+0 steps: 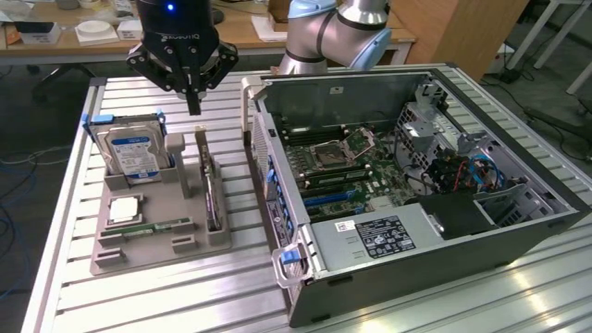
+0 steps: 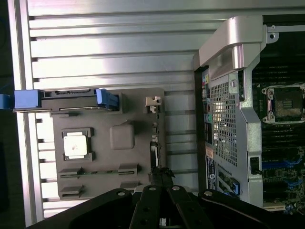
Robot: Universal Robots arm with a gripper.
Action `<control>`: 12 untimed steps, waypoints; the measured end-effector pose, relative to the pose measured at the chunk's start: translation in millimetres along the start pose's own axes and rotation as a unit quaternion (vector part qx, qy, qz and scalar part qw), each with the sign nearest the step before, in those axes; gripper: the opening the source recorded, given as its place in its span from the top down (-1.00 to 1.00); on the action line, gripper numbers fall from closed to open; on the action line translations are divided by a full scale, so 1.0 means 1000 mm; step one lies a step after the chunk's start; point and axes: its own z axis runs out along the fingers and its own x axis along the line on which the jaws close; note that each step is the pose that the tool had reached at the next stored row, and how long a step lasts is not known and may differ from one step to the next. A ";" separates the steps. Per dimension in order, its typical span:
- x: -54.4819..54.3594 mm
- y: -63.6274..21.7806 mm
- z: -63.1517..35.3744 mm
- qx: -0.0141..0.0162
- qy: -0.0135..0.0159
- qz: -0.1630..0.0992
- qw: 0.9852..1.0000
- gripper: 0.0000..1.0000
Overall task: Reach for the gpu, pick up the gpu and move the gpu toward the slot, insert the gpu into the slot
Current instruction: 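Pick up the gpu and move the gpu toward the slot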
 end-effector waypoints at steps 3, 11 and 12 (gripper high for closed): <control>0.000 0.0000 0.0000 0.000 0.000 0.000 1.000 0.77; 0.000 0.0000 0.0000 0.000 0.000 0.000 1.000 0.07; 0.001 -0.0001 0.0000 0.000 0.000 0.000 1.000 -0.05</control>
